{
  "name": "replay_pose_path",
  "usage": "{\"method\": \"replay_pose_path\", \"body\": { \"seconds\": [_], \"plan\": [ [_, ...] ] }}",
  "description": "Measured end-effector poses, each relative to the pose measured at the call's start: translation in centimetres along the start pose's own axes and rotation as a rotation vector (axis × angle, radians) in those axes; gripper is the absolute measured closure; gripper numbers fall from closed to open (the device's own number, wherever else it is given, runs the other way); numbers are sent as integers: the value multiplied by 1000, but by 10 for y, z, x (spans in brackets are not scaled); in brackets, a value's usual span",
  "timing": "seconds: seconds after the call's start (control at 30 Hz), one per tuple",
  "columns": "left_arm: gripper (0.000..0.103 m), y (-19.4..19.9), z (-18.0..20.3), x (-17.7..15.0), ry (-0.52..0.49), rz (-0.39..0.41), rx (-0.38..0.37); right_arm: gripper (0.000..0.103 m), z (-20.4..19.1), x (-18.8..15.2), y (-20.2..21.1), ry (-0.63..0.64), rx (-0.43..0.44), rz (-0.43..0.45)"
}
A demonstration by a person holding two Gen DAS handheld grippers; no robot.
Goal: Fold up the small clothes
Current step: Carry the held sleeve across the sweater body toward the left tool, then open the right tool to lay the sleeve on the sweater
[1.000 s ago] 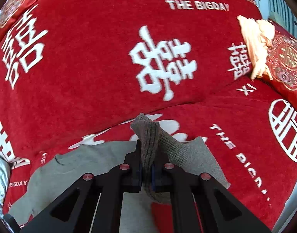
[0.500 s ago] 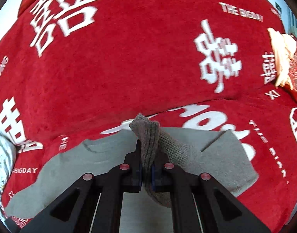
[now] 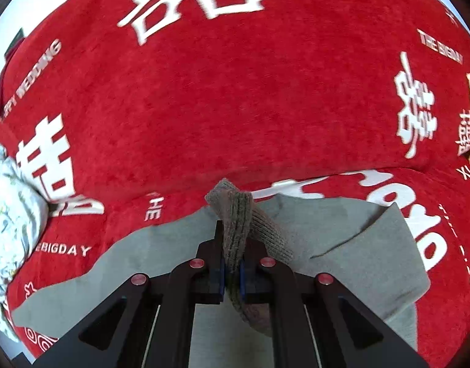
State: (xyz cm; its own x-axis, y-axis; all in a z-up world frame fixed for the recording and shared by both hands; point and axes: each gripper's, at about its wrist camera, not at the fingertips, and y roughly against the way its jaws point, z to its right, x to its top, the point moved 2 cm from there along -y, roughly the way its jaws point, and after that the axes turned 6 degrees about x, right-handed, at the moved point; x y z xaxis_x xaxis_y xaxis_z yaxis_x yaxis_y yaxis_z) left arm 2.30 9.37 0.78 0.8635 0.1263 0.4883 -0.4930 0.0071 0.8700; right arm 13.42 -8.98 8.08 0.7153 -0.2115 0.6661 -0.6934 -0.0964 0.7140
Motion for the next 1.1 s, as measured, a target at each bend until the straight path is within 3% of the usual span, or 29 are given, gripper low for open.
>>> {"method": "replay_pose_path", "body": {
  "seconds": [0.33, 0.9, 1.07, 1.1],
  "plan": [
    [0, -2, -28, -8, 68, -19, 11, 96, -52, -33, -41, 110, 35, -109],
    [0, 2, -53, -22, 136, -24, 48, 96, -74, -85, -69, 168, 113, -225],
    [0, 3, -58, -23, 162, -29, 62, 81, -72, -87, -74, 143, 211, -269],
    [0, 4, -60, -23, 171, -29, 63, 67, -74, -87, -73, 144, 248, -280]
  ]
}}
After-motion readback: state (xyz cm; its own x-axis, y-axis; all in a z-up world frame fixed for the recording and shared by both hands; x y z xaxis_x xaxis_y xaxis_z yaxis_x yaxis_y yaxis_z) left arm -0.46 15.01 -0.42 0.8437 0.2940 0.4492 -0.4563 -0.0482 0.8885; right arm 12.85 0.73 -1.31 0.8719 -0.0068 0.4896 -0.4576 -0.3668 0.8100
